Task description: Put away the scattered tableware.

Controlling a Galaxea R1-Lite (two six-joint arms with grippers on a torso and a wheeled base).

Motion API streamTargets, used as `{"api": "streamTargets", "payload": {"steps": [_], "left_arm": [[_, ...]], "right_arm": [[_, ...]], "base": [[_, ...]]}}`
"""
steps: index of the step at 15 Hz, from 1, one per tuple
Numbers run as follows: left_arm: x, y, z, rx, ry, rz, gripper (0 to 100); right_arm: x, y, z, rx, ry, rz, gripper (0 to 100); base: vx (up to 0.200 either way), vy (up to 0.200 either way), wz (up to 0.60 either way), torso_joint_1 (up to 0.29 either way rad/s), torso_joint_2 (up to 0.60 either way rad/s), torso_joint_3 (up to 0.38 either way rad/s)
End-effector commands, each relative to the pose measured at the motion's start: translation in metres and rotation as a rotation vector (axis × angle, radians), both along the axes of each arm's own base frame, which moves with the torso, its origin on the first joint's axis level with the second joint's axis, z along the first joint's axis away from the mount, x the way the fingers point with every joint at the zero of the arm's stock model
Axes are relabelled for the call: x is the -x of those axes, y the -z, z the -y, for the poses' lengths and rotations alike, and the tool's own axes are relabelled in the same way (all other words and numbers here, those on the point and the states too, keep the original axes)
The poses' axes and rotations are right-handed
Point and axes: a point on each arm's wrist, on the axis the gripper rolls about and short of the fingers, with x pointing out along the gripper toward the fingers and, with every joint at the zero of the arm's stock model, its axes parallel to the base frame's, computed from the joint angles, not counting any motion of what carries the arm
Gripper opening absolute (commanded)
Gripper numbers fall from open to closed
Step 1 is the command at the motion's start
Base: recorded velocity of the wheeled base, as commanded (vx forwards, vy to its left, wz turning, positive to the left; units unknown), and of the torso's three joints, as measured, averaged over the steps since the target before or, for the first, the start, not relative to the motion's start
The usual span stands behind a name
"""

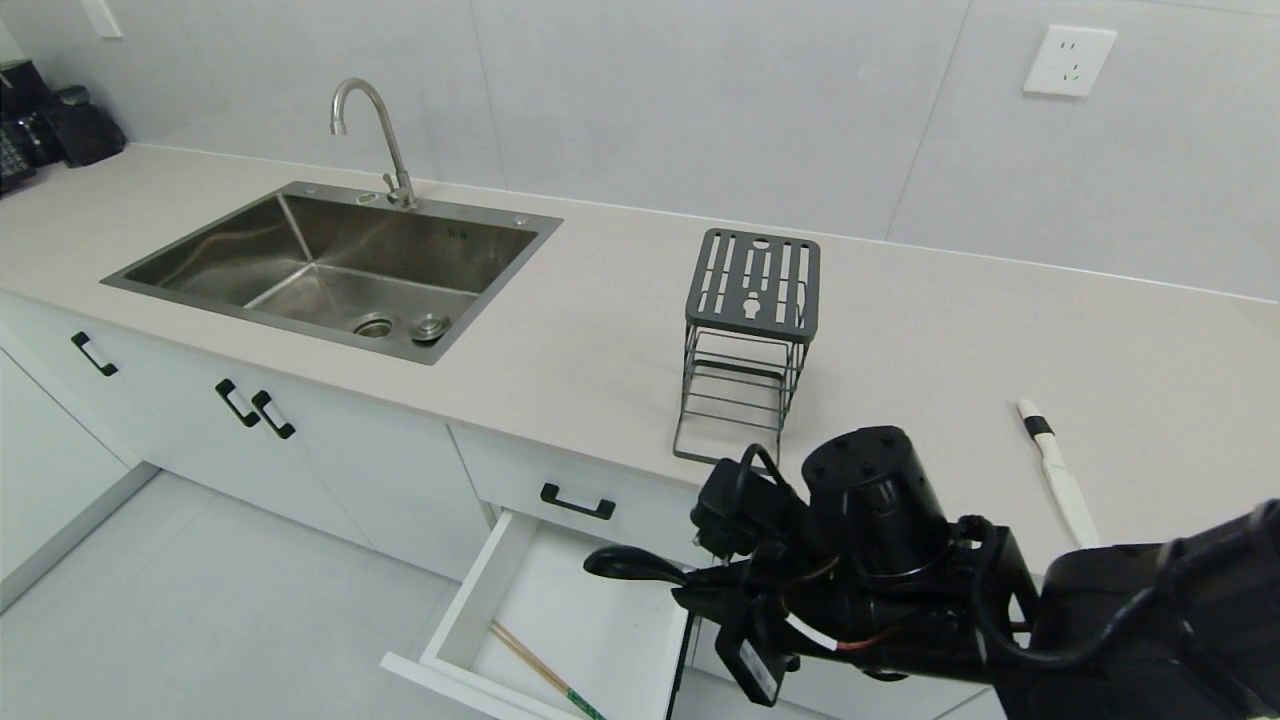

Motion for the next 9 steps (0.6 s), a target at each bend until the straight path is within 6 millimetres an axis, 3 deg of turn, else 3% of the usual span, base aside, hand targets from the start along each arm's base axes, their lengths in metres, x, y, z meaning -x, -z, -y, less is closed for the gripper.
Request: {"api": "streamTargets", "payload": {"steps": [1,4,9], "left_arm": [[0.0,0.0,0.0,0.0,0.0,-0.002,100],[0.0,0.0,0.0,0.0,0.0,-0.002,100],[0.0,0.0,0.0,0.0,0.0,-0.002,100]], "right_arm": [[0.005,0.012,-0.016,0.018,0.001,-0.021,0],[-0.006,-0.005,-0.008,-0.031,0.056,0.012,0],[-0.013,-0.071,0.026,-0.2,0.134,0.149,0]], "base": [[0.0,0.0,0.0,0.0,0.0,0.0],[0.0,0.0,0.0,0.0,0.0,0.0],[0.0,0.0,0.0,0.0,0.0,0.0]]}}
